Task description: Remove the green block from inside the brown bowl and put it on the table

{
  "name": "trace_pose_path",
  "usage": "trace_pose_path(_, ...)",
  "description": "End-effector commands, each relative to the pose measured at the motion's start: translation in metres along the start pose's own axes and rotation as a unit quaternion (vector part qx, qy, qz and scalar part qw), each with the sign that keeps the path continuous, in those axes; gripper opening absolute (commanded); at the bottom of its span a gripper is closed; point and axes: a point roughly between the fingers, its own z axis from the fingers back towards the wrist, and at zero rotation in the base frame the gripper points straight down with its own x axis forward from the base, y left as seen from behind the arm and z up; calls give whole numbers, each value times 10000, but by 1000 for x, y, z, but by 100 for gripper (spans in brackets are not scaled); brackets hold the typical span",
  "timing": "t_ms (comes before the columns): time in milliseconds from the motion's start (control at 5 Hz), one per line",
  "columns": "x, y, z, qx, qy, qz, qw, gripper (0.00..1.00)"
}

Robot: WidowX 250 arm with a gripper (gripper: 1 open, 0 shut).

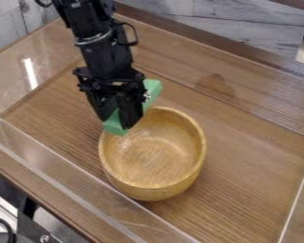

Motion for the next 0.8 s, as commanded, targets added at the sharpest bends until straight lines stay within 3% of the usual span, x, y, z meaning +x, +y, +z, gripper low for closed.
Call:
trace_pose_path(0, 5, 2, 8, 12, -148, 4, 9999, 0)
trace_pose_path(600, 2, 19, 21, 0, -101, 43, 9999, 0)
